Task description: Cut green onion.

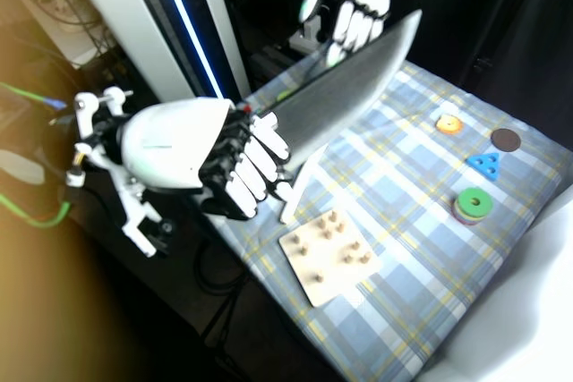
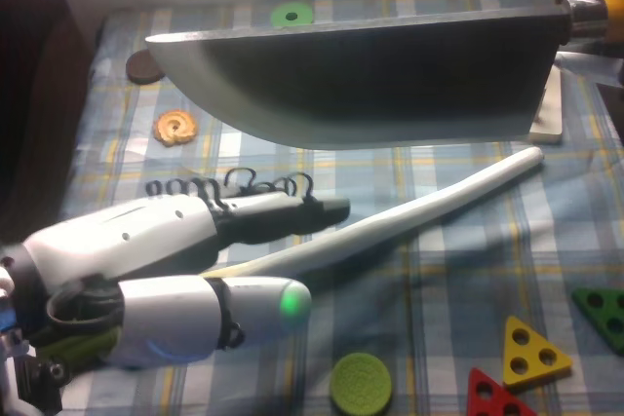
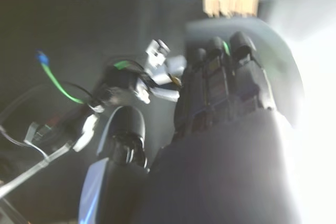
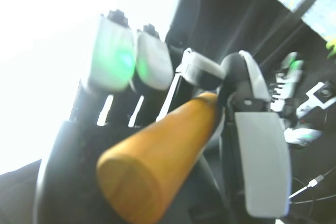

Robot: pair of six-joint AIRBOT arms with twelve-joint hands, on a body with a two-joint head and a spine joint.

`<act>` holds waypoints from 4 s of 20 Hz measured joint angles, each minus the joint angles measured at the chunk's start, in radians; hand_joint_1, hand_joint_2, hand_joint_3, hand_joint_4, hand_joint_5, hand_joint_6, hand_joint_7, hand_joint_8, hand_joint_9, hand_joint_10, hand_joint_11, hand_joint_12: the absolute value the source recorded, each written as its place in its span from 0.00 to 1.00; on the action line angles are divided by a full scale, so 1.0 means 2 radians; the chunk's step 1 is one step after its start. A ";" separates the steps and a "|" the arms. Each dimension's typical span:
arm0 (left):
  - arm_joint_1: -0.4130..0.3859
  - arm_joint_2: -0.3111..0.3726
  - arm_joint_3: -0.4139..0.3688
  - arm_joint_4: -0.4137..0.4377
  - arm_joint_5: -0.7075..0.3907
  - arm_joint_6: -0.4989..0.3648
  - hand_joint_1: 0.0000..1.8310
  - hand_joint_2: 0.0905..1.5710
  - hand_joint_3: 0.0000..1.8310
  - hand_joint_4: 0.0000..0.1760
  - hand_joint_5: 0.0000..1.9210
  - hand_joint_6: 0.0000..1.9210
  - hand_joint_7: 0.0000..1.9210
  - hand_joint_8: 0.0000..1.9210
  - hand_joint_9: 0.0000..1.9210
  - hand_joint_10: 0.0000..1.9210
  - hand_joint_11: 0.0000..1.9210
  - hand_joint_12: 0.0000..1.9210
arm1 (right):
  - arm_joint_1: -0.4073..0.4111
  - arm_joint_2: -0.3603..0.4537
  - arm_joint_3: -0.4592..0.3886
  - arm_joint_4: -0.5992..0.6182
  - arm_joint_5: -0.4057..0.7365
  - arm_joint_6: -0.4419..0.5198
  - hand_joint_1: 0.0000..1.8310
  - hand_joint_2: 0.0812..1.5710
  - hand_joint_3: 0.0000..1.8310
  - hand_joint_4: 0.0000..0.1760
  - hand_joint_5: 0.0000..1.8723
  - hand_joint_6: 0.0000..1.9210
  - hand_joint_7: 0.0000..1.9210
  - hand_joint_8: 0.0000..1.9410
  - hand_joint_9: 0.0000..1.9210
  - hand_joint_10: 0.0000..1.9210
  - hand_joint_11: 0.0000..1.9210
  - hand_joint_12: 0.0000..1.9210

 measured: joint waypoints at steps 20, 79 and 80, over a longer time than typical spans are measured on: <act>-0.046 -0.061 0.034 0.066 0.145 0.002 0.00 0.91 0.00 0.00 0.02 0.00 0.04 0.00 0.04 0.00 0.01 0.06 | -0.047 0.005 -0.003 0.014 0.014 0.019 0.37 0.87 0.00 0.38 0.56 1.00 0.67 1.00 0.73 1.00 0.75 1.00; 0.036 0.031 0.021 -0.162 -0.105 0.000 0.01 0.95 0.00 0.00 0.04 0.00 0.07 0.00 0.08 0.00 0.00 0.14 | 0.076 0.017 0.041 -0.002 -0.098 -0.020 0.34 0.89 0.00 0.99 0.57 1.00 0.67 1.00 0.75 1.00 0.77 1.00; 0.036 0.031 0.021 -0.162 -0.105 0.000 0.01 0.95 0.00 0.00 0.04 0.00 0.06 0.00 0.08 0.00 0.00 0.15 | 0.073 0.017 0.042 -0.001 -0.101 -0.020 0.34 0.88 0.00 0.99 0.56 1.00 0.67 1.00 0.74 1.00 0.74 1.00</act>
